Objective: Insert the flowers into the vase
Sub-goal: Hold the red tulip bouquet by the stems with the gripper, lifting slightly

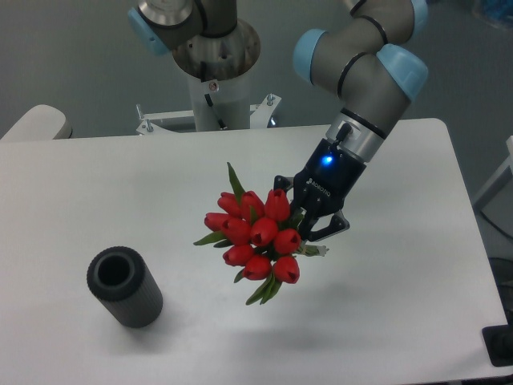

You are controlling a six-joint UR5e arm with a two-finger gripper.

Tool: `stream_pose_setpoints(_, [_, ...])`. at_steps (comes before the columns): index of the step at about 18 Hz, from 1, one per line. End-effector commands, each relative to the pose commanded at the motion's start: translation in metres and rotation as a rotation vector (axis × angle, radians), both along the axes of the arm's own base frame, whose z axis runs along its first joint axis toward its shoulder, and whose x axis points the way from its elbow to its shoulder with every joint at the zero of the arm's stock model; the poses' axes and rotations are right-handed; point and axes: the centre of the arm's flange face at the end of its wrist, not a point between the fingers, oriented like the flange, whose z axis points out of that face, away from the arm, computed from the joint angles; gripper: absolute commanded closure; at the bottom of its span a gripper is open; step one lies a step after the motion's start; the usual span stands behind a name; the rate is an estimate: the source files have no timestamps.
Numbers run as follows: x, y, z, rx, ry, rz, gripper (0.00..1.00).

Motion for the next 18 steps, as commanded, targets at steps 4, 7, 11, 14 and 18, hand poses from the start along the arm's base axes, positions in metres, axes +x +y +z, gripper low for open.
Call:
stream_pose_setpoints(4, [-0.001, 0.000, 0.002, 0.010, -0.006, 0.003, 0.98])
stream_pose_setpoints(7, [0.000, 0.001, 0.005, 0.029, -0.029, 0.006, 0.98])
stream_pose_setpoints(11, [0.004, 0.004, 0.007, 0.077, -0.071, -0.004, 0.98])
stream_pose_setpoints(14, [0.006, 0.007, 0.012, 0.112, -0.130, 0.002, 0.98])
stream_pose_setpoints(18, [0.009, 0.010, 0.018, 0.147, -0.192, 0.010, 0.98])
